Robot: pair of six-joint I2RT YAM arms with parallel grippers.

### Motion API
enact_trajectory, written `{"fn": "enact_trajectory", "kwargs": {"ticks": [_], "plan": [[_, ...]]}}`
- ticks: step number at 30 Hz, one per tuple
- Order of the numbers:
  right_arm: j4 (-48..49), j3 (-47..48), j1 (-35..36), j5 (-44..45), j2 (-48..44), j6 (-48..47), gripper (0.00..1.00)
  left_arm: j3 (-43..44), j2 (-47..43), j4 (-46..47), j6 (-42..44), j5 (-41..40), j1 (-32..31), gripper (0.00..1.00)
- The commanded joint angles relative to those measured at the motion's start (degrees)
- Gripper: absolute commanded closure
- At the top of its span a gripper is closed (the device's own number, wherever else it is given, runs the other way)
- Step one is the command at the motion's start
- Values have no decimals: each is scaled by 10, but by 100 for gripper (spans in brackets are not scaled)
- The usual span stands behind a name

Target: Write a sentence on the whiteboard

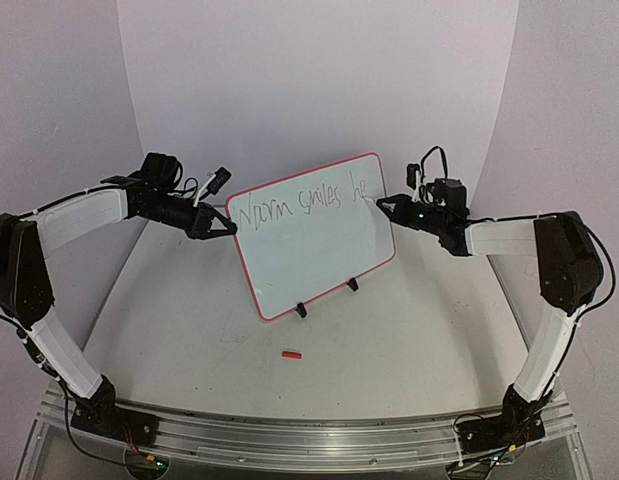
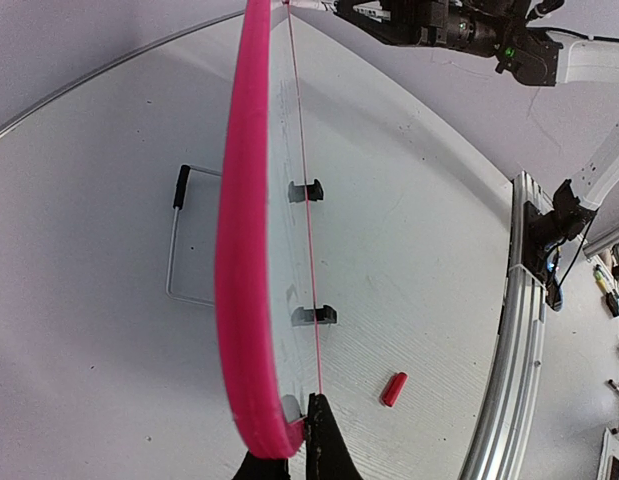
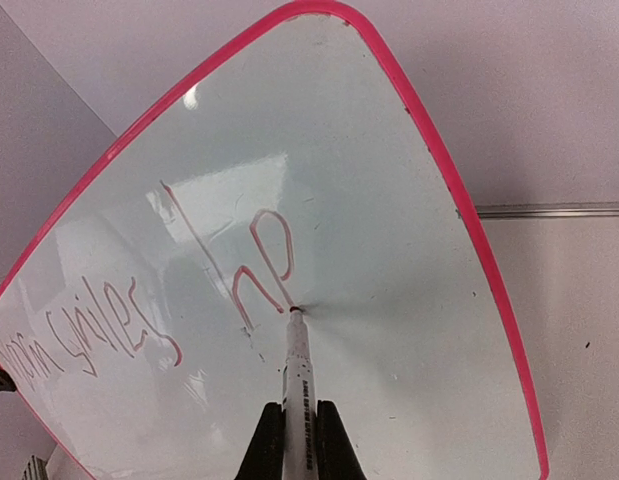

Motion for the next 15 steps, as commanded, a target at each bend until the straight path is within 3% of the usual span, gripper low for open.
{"fn": "enact_trajectory", "kwargs": {"ticks": [1,15], "plan": [[-6,-1,1,39,-21,-7,100,-6,3,-11,61,-51,-7,100],[3,-7,1,51,-64,-12,100,-6,0,-11,61,-51,-7,100]]}}
